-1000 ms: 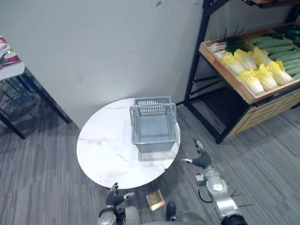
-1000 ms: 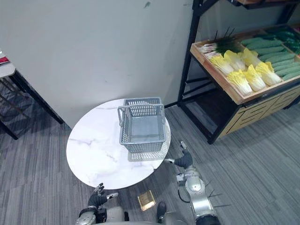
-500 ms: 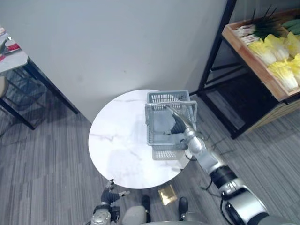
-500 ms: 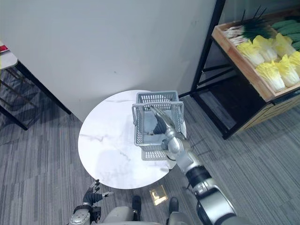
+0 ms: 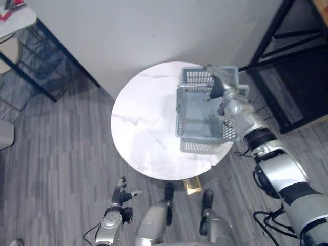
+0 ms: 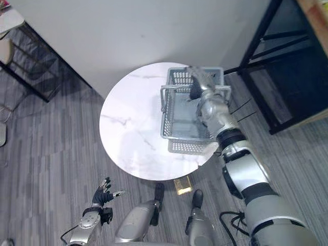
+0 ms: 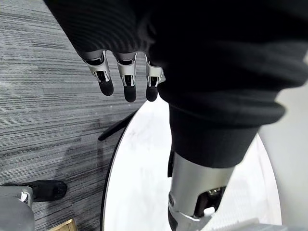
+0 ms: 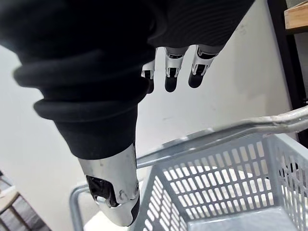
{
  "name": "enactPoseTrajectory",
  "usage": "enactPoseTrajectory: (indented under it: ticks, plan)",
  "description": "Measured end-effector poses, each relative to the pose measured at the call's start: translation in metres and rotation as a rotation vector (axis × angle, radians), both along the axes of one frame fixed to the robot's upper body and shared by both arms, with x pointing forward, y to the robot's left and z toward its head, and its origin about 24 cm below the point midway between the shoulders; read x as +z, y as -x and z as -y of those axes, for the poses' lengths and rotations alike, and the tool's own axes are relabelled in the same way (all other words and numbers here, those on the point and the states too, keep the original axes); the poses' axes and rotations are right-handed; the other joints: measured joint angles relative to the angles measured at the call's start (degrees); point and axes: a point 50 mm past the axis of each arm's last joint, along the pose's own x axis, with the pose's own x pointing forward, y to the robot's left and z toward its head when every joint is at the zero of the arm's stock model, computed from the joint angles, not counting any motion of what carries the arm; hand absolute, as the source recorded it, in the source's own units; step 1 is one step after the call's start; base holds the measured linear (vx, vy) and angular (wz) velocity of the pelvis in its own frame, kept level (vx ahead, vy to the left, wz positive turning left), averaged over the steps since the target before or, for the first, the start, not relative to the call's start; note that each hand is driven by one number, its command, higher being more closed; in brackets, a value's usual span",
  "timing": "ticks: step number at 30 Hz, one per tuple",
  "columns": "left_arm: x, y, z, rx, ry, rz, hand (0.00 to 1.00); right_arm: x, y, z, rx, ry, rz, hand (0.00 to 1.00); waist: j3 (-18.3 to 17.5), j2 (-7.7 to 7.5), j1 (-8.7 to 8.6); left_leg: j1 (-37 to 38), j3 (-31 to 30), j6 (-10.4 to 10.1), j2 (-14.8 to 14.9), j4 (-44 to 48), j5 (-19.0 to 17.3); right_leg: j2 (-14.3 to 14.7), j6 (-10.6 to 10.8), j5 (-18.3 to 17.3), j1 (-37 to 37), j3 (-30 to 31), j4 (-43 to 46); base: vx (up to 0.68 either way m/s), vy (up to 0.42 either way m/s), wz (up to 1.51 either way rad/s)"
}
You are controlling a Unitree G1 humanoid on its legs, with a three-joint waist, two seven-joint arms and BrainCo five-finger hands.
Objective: Pick vegetable in the basket
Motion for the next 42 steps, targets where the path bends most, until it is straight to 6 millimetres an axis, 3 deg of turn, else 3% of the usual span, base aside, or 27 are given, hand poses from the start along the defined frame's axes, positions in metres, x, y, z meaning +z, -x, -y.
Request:
enactPoseTrajectory:
  ticks: [2,4,5,9,19,23,26,31,36,42]
  plan:
    - [0.004,-0.005,0.005,-0.013,0.016,0.027,0.00,0.013,-0.001,0.017,-0.062,-0.004,0.015,0.00,0.7,1.23,0.12,-1.2,-0.8,0.0,-0.3,-0.7,0.8,-0.2,0.0,0.0,-1.3,-0.6,0.0,-0.01,0.007,0.14]
    - [0.007,-0.010,0.009,-0.031,0.019,0.043,0.00,0.014,-0.001,0.028,-0.099,-0.011,0.006,0.00,1.2,2.08,0.55,-1.6,-1.1,0.0,-0.4,-1.3,1.3,-0.2,-0.1,0.0,-1.7,-0.9,0.0,-0.01,-0.006,0.10]
    - [0.009,-0.012,0.012,-0.047,0.023,0.053,0.00,0.009,-0.001,0.035,-0.123,-0.019,-0.021,1.00,1.4,2.57,1.17,-1.6,-1.2,0.0,-0.5,-2.4,1.9,-0.3,-0.1,0.0,-2.2,-1.0,0.0,-0.01,-0.008,0.05]
    - [0.008,-0.012,0.020,-0.072,0.043,0.054,0.00,0.013,-0.001,0.039,-0.126,-0.008,-0.046,1.00,1.9,3.61,1.35,-1.7,-1.9,-0.1,-0.5,-2.7,2.2,-0.3,-0.2,0.0,-2.3,-1.4,0.0,-0.01,-0.009,0.05]
    - [0.008,-0.012,0.025,-0.094,0.046,0.053,0.00,0.006,0.002,0.047,-0.120,-0.038,-0.056,1.00,2.1,3.91,1.45,-0.4,-2.6,-0.5,-0.1,-5.0,3.6,0.1,-0.9,-0.6,-2.3,-1.7,1.1,-0.01,-0.010,0.03]
    - [0.006,-0.010,0.024,-0.088,0.042,0.037,0.00,-0.004,0.009,0.045,-0.092,-0.057,-0.034,1.00,2.0,3.79,1.36,1.5,-1.1,-0.6,0.6,-6.6,3.9,0.3,-0.9,-0.6,-2.1,0.0,1.3,0.01,-0.015,-0.19]
    - [0.006,-0.010,0.022,-0.076,0.043,0.038,0.00,-0.022,0.020,0.046,-0.057,-0.121,-0.023,1.00,1.9,3.42,0.31,3.7,0.8,-0.6,0.6,-7.9,3.8,0.5,-0.9,-0.6,-1.4,1.8,1.3,0.03,0.017,-0.31]
    - [0.011,-0.010,0.015,-0.021,0.049,0.070,0.00,-0.073,0.056,0.053,-0.020,-0.345,-0.050,1.00,0.9,0.91,-3.38,6.9,3.4,-0.7,1.1,-9.8,3.8,1.2,-0.7,-0.5,-0.2,4.1,1.3,0.05,0.008,-0.28]
    - [0.014,-0.002,-0.001,0.030,0.012,0.075,0.00,-0.121,0.107,0.070,-0.056,-0.523,-0.096,1.00,-2.0,-3.48,-6.60,9.3,5.4,-0.8,1.2,-9.6,2.7,1.3,-0.3,-0.8,1.0,6.6,1.4,0.02,0.020,-0.23]
    - [0.003,0.025,-0.018,0.076,-0.023,-0.008,0.00,-0.157,0.162,0.105,-0.175,-0.716,-0.126,1.00,-7.1,-5.03,-9.28,12.2,8.1,-0.7,0.9,-9.4,1.2,1.2,0.9,-1.6,2.5,9.7,1.5,-0.01,0.024,-0.24]
